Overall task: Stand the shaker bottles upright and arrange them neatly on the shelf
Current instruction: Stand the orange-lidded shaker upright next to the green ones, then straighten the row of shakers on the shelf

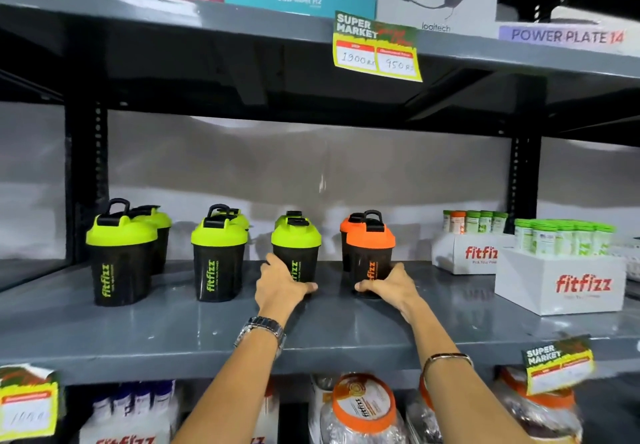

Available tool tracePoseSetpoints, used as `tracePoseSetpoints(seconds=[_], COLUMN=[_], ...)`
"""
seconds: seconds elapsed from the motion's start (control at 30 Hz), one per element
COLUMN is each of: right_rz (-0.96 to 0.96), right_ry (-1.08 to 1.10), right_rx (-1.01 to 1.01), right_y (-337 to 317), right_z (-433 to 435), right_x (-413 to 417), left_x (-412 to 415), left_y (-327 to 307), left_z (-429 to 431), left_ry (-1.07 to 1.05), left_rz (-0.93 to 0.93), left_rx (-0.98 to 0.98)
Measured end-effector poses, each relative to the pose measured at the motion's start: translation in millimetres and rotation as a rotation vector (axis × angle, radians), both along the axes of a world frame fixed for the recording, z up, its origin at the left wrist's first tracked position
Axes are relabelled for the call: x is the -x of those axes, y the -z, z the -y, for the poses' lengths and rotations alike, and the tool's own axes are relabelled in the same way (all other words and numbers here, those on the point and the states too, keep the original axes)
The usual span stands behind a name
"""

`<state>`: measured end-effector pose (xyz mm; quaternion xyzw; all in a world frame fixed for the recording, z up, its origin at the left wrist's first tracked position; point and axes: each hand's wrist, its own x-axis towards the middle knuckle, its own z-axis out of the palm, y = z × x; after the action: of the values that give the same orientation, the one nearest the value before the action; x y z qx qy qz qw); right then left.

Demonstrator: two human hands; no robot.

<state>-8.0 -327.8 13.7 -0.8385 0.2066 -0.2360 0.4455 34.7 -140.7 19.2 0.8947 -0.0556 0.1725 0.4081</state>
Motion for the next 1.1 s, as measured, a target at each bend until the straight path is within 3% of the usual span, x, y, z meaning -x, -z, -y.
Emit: tracePoseSetpoints(seconds=[0.63,0.77,0.83,0.9,0.97,1.03,1.1], right_rz=[-0.020,-0.032,-0.004,0.142,0.510,0.837,0.814], right_ry=[-0.093,-0.049,0.031,0.206,0.367,0.286,0.047], right_rx=[-0.012,0.051,0.141,0.300,0.350,0.165,0.149], right_y=[5,4,3,2,3,3,11], right_z=[8,2,-9,-22,-47,-95,-151], right_x=[-5,0,11,26,39,48,45], left_x=[-12,-1,10,22,36,41,31], left_y=[3,3,6,12,15,17,17], left_z=[-1,1,-10,-38,-84,-132,-175], left_ry=[-0.017,0.104,0.204,0.266,0.192,0.018,-0.196], left_rz=[0.027,-0.041,0.012,0.182,0.411,0.589,0.609], left_rx=[0.005,0.126,0.213,0.276,0.299,0.272,0.230])
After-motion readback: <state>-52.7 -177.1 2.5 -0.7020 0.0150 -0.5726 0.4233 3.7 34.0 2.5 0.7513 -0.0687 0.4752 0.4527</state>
